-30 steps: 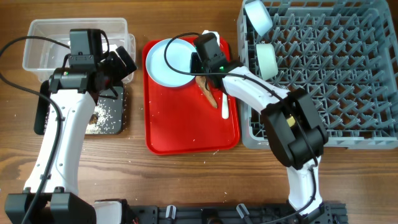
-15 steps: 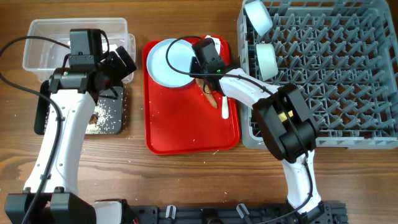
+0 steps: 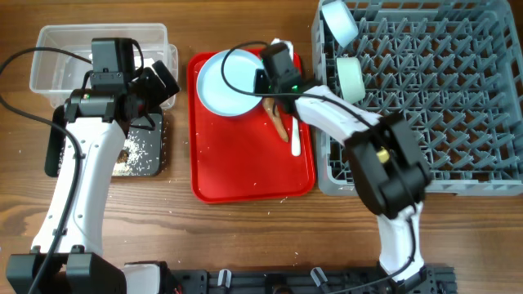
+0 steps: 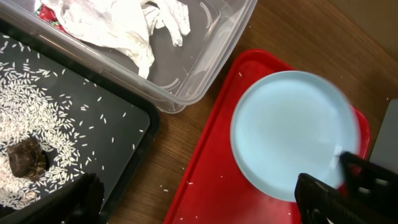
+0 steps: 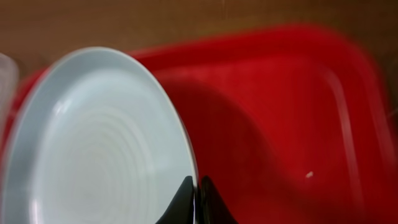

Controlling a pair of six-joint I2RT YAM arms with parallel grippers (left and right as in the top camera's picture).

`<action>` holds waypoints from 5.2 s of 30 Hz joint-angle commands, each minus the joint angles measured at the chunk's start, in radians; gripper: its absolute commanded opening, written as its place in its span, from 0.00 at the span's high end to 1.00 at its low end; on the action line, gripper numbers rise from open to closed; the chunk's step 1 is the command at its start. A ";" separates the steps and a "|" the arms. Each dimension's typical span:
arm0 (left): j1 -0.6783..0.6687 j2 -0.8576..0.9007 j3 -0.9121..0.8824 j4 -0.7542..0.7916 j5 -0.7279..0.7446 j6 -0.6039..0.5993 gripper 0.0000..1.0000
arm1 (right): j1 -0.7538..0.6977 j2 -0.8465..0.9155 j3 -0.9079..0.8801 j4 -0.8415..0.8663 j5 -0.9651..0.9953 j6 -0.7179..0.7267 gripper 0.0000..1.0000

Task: Sort waste into correct bins and load items into the dishwasher rack
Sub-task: 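Grasp the white plate edge with the right gripper and lift, then stand the white plate upright in the rack and release, then reach the right gripper to the white spoon and grasp it, then carry the white spoon into the rack and lay it down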

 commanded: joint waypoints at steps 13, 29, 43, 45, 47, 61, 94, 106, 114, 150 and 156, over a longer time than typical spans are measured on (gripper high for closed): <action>0.003 -0.008 0.014 0.002 0.001 -0.006 0.00 | -0.121 -0.555 0.024 -0.272 0.425 -0.417 0.96; 0.004 -0.008 0.014 0.002 0.001 -0.006 0.00 | -0.353 -0.562 0.020 -0.277 0.581 -1.196 0.96; 0.003 -0.008 0.014 0.002 0.001 -0.006 0.00 | -0.383 -0.293 0.020 -0.299 0.621 -1.160 0.96; 0.004 -0.008 0.014 0.002 0.001 -0.006 0.00 | -0.383 -0.284 0.020 -0.299 0.618 -1.128 0.96; 0.004 -0.008 0.014 0.002 0.001 -0.006 0.00 | -0.383 -0.284 0.020 -0.299 0.594 -1.088 0.82; 0.004 -0.008 0.014 0.002 0.001 -0.006 0.00 | -0.318 -0.485 0.024 -0.337 0.390 -0.705 0.00; 0.004 -0.008 0.014 0.002 0.001 -0.006 0.00 | -0.059 -0.248 -0.085 -0.566 -0.122 -0.138 0.47; 0.003 -0.008 0.014 0.002 0.001 -0.006 0.00 | -0.007 -0.096 -0.085 -0.602 0.009 -0.058 0.51; 0.004 -0.008 0.014 0.002 0.001 -0.006 0.00 | -0.007 -0.077 -0.085 -0.578 0.031 -0.055 0.54; 0.004 -0.008 0.014 0.002 0.001 -0.006 0.00 | -0.008 -0.200 -0.023 -0.610 -0.026 -0.121 0.96; 0.004 -0.008 0.014 0.002 0.001 -0.006 0.00 | -0.037 -0.449 -0.023 -0.647 -0.006 -0.120 0.96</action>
